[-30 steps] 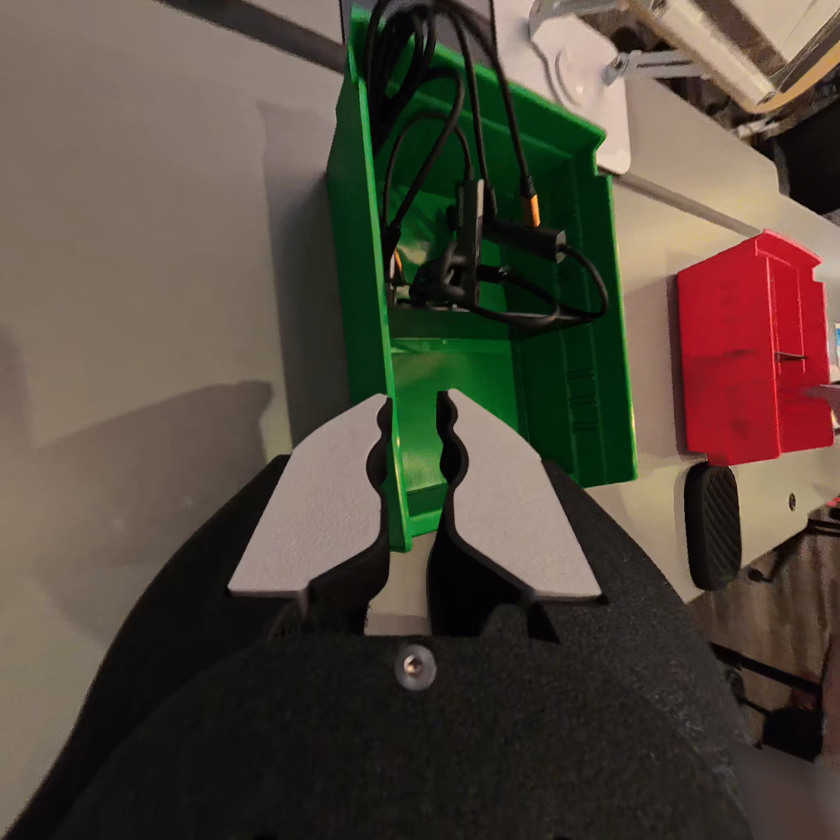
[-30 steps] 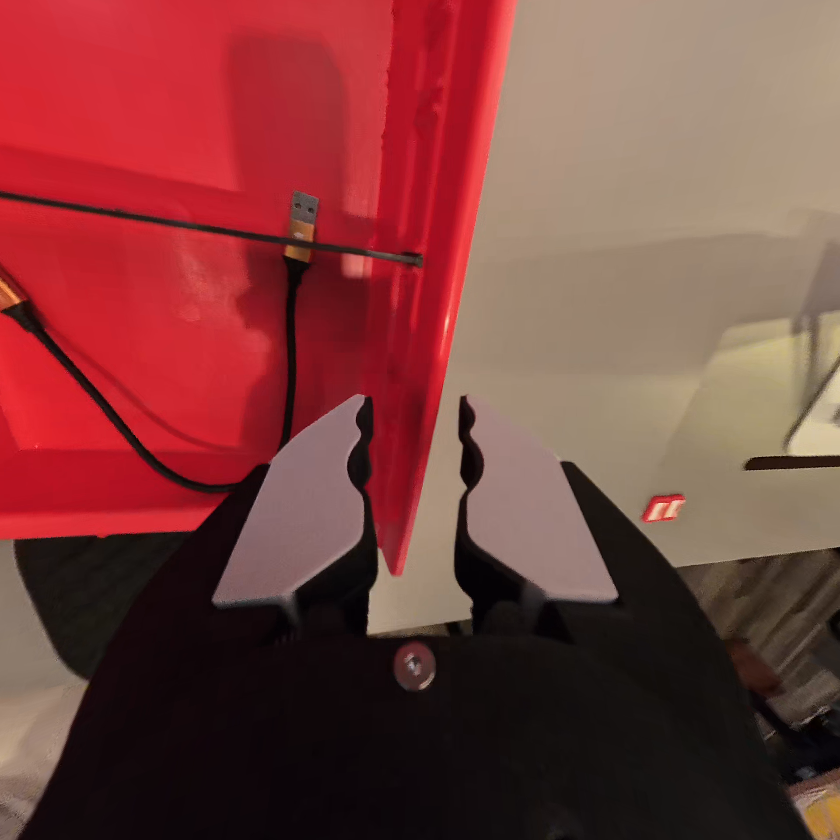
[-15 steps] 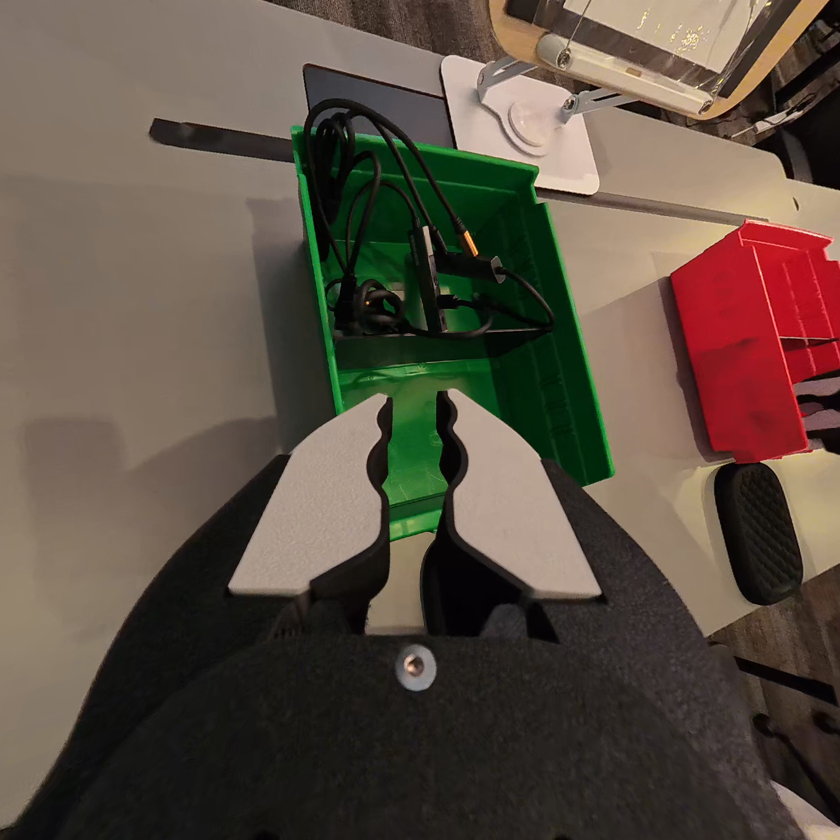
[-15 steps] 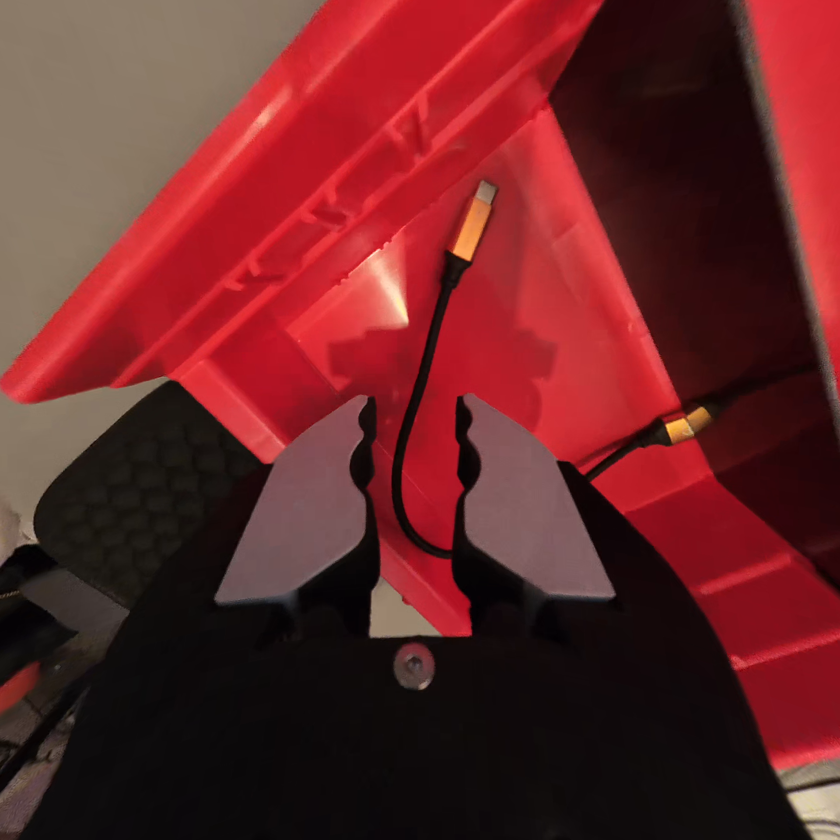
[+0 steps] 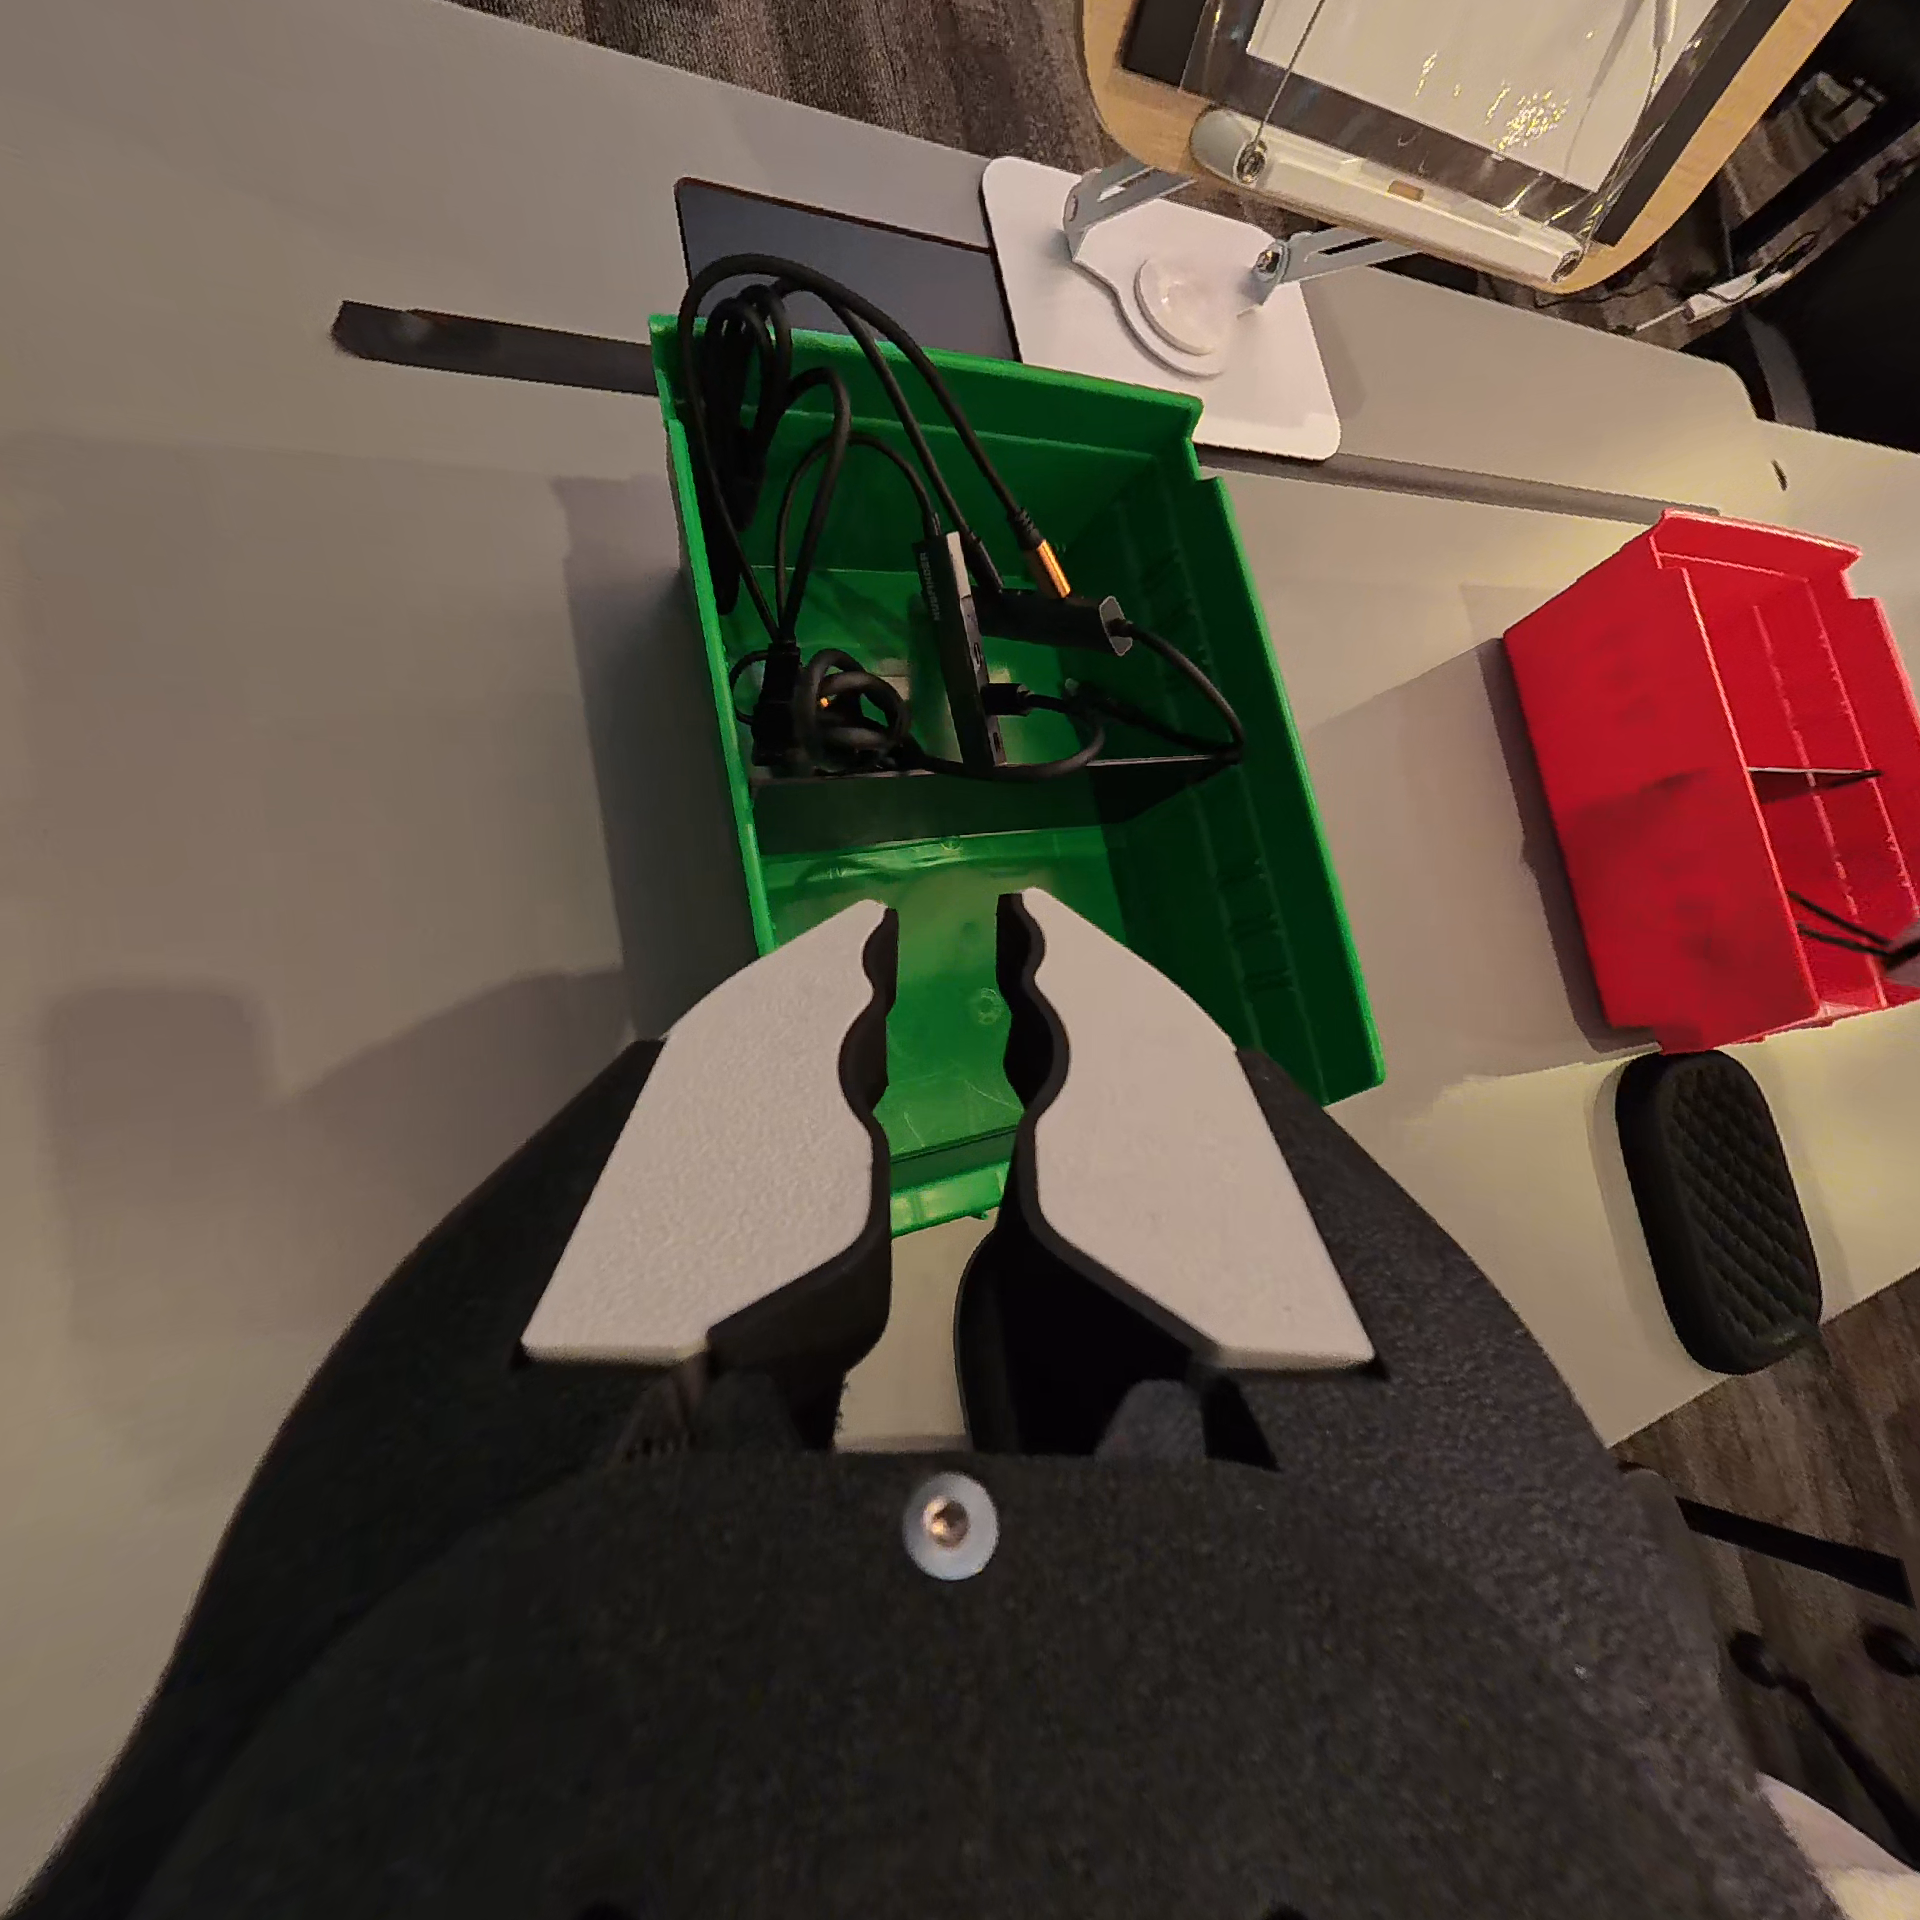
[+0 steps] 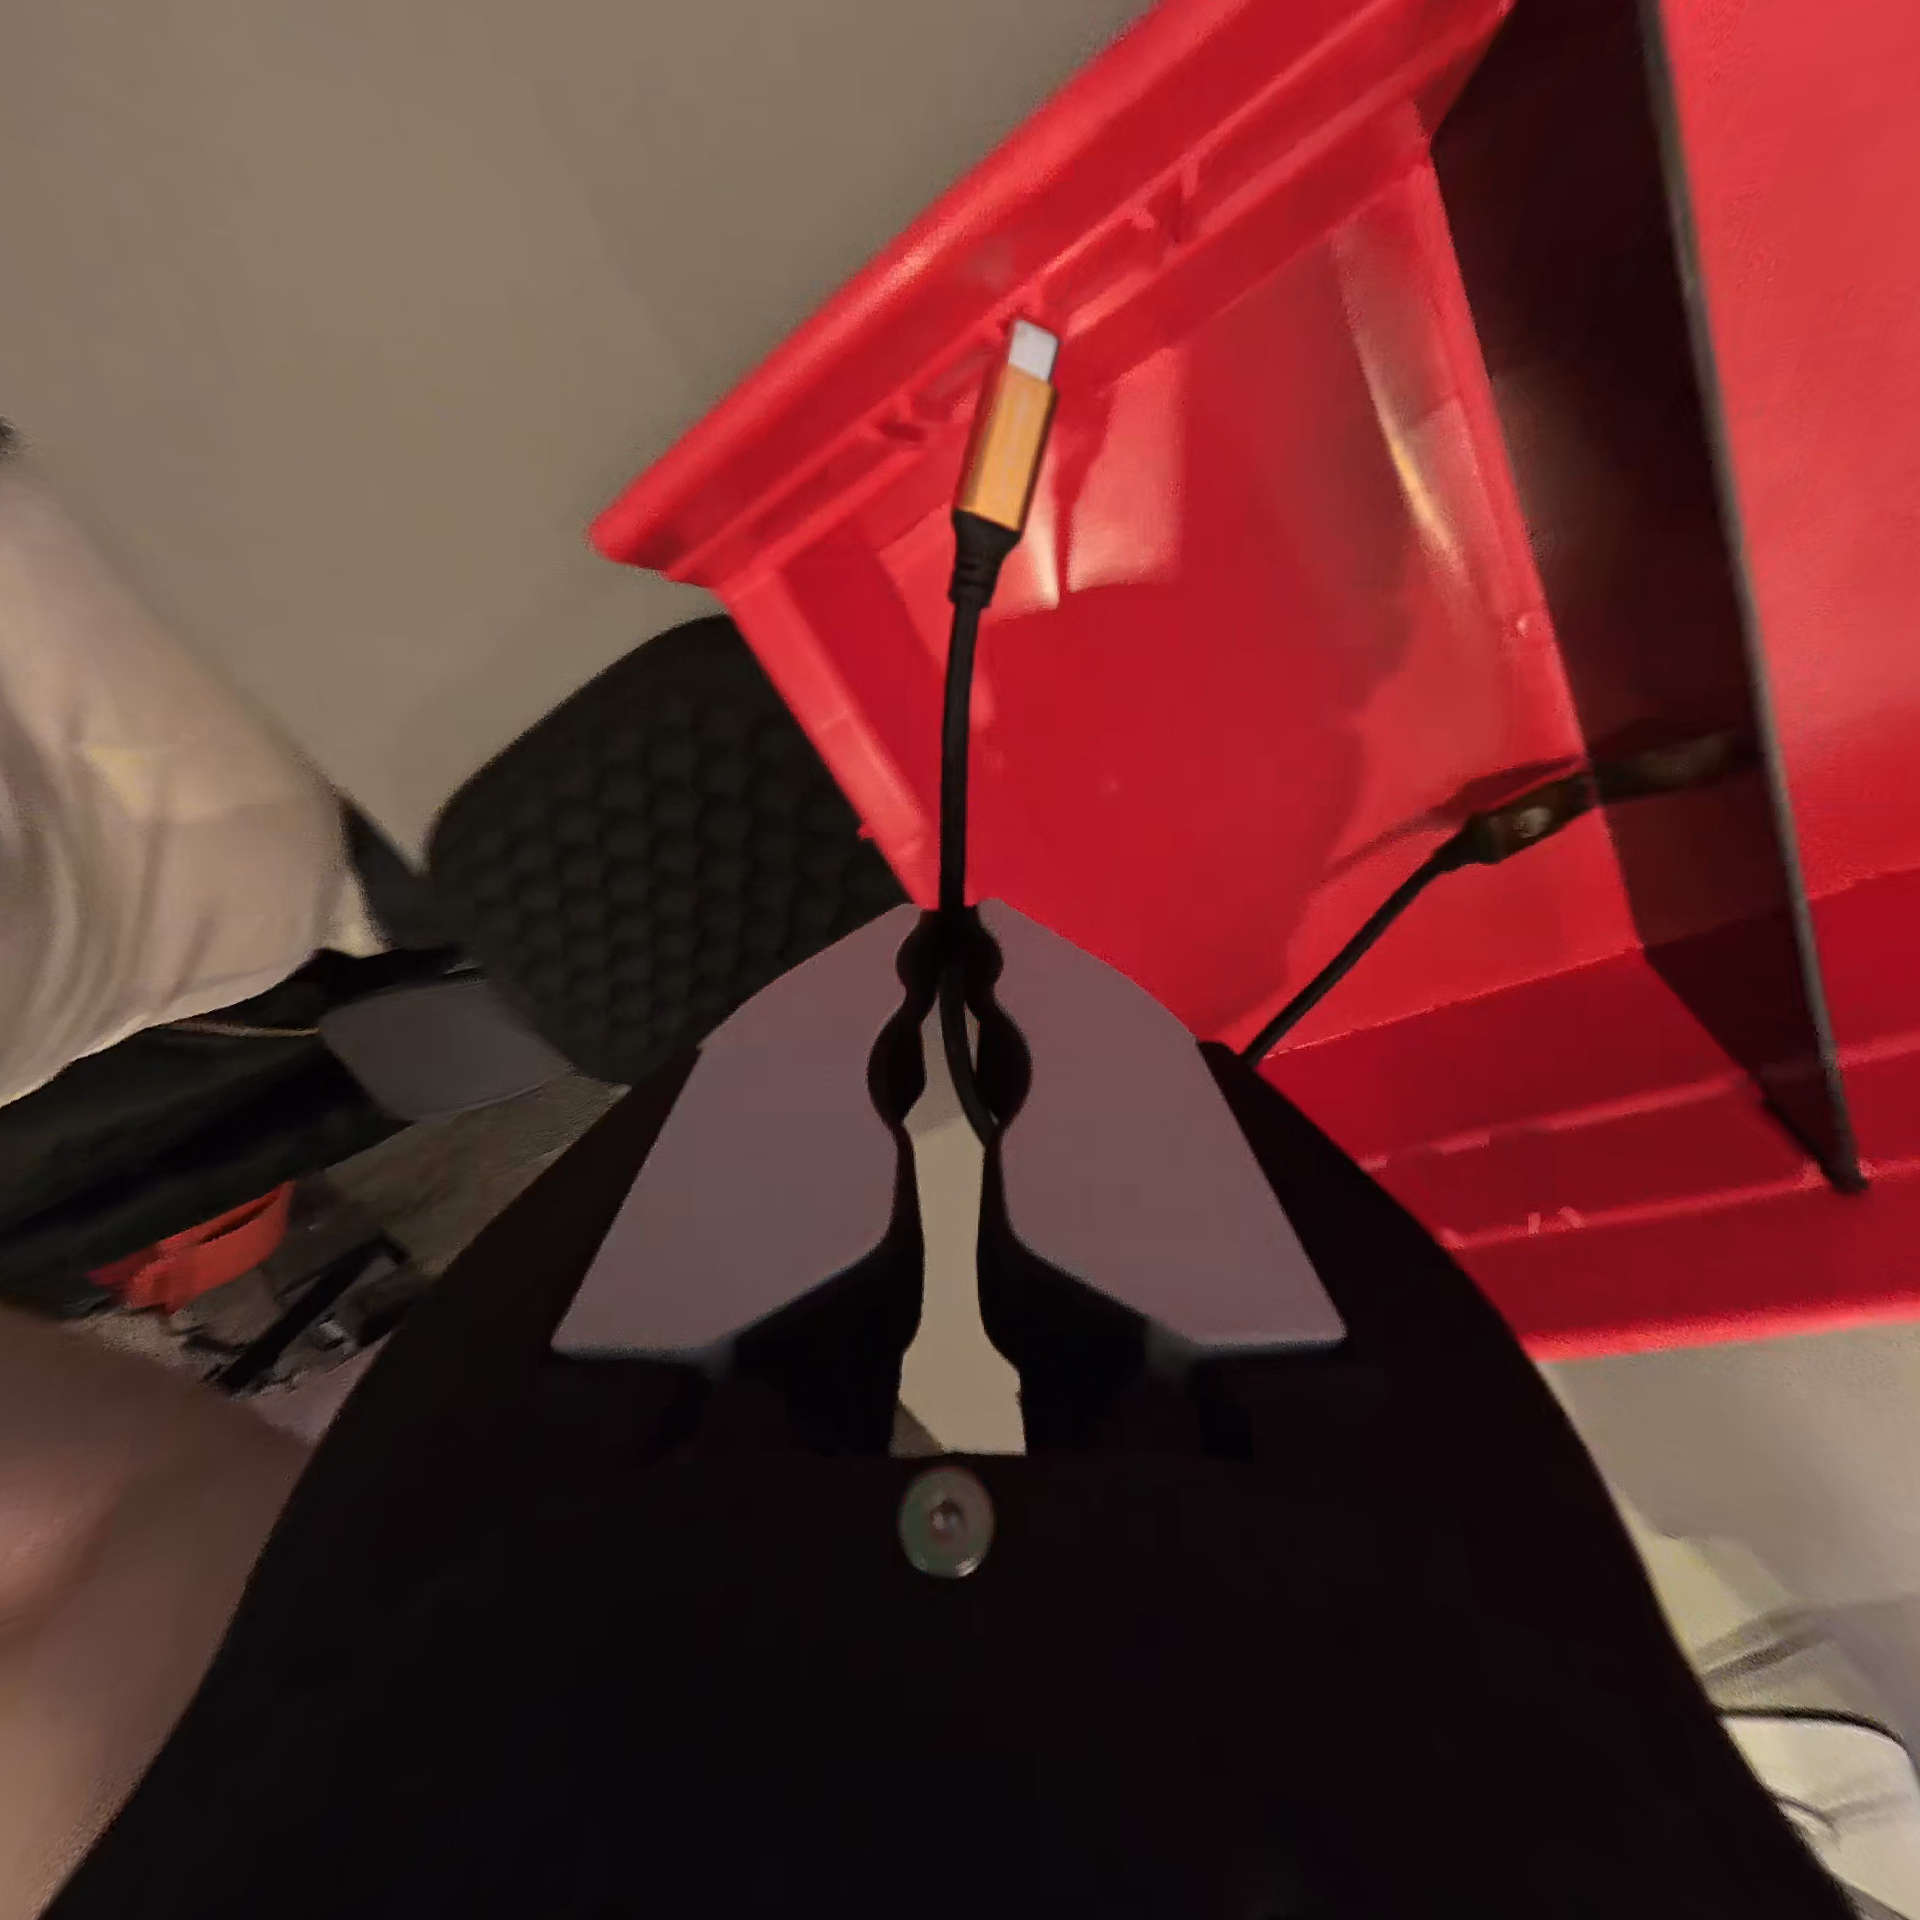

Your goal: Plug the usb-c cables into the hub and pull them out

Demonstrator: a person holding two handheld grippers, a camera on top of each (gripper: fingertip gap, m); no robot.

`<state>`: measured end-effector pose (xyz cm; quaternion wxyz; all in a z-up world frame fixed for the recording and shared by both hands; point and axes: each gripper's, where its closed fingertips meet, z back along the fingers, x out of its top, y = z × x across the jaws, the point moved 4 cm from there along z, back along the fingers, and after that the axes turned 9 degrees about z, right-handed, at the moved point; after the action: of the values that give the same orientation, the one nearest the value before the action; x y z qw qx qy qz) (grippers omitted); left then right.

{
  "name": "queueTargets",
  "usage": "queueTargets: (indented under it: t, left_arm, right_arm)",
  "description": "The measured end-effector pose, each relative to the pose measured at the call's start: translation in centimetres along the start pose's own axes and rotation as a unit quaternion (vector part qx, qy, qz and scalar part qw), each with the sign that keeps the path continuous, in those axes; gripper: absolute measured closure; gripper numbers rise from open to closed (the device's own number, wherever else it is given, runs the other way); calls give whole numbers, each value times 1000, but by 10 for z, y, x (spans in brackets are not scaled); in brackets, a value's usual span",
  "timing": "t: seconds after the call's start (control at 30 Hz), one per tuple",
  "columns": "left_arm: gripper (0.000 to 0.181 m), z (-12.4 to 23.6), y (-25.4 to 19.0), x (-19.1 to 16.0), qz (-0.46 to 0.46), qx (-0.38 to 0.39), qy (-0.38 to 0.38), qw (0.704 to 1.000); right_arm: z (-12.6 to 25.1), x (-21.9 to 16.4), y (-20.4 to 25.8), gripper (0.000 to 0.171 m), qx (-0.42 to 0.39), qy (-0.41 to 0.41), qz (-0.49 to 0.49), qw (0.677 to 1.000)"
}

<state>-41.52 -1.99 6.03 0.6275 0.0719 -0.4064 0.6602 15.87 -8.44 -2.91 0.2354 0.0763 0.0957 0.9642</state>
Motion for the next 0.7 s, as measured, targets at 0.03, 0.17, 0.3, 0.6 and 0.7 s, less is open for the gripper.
queueTargets:
  t: [0.03,0.17,0.3,0.6,0.7]
  left_arm:
    - [164,0,0,0,-1,-1,0,1000]
    - [164,4,-1,0,-1,-2,-6,1000]
    - [164,5,-1,1,-1,-4,-12,1000]
    - [164,5,-6,1,-13,-6,-10,1000]
    - [164,3,-7,2,-13,-7,-9,1000]
  right_arm:
    - [11,1,5,166,24,-8,-2,1000]
    - [40,3,26,166,101,-4,-2,995]
    - [40,8,25,166,104,14,26,994]
    - [-16,-8,-12,166,16,154,106,982]
    - [-34,-24,-25,166,-20,207,124,970]
